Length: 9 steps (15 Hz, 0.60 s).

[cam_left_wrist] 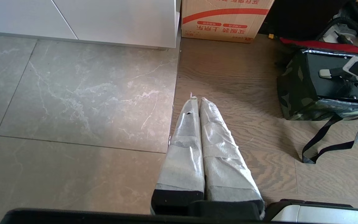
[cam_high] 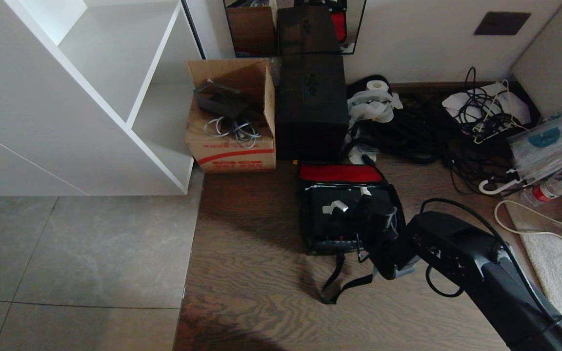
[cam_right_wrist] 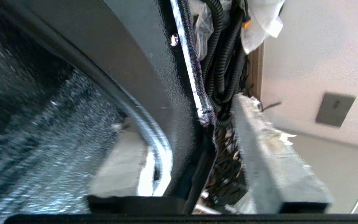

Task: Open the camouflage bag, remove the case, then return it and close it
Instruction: Grip the handle, then lift the black box

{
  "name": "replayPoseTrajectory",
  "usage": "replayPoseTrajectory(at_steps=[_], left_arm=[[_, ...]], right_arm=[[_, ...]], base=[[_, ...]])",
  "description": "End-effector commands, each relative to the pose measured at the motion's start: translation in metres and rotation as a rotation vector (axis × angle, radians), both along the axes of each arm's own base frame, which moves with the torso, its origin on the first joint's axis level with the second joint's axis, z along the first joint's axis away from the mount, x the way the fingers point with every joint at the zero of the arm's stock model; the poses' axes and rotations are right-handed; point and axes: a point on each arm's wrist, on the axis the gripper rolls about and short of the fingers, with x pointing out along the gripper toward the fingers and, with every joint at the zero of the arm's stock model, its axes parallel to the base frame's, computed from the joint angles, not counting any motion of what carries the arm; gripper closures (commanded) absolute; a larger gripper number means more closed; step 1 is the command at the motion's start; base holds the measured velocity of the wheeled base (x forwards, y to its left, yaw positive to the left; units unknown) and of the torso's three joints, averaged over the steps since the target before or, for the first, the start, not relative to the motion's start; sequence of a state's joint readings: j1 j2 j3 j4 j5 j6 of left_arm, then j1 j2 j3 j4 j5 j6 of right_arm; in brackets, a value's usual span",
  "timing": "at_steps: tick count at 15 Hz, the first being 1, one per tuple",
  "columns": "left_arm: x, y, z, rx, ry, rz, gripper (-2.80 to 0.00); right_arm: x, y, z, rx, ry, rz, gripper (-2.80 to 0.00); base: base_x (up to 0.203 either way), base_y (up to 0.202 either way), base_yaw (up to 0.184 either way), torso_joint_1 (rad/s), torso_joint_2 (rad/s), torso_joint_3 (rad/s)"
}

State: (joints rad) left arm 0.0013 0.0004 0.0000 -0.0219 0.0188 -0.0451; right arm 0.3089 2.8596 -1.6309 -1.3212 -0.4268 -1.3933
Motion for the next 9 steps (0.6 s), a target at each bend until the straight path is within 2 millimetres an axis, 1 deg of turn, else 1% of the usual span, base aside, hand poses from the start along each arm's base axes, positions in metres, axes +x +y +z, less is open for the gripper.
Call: replayPoseTrajectory(at_steps=[1,3,4,6,9], left_arm=[[0.001,0.000,-0.003,-0.001,0.011,0.001,0.00],[0.001,0.000,-0.003,-0.001,0.009,0.001,0.00],[0.001,0.000,-0.003,-0.001,0.010,0.001,0.00],[0.001,0.000,-0.003,-0.001,0.009,0.001,0.00],[0.001,0.000,-0.003,-0.001,0.009,0.001,0.00]], right_arm=[[-0.005,0.012,0.003,0.016,-0.021,0.022,0.00],[-0.008,0.020,0.002,0.043,-0.020,-0.003,0.00],[-0.011,0.028,0.002,0.067,-0.019,-0.035,0.00],[-0.020,0.045,0.000,0.122,-0.020,-0.039,0.00],[-0.035,0.069,-0.001,0.147,-0.006,-0.068,0.00]], base=[[0.000,0.000,0.000,0.000,0.00,0.000],[0.000,0.000,0.000,0.000,0.00,0.000],[0.000,0.000,0.000,0.000,0.00,0.000],[0.000,0.000,0.000,0.000,0.00,0.000],[0.000,0.000,0.000,0.000,0.00,0.000]])
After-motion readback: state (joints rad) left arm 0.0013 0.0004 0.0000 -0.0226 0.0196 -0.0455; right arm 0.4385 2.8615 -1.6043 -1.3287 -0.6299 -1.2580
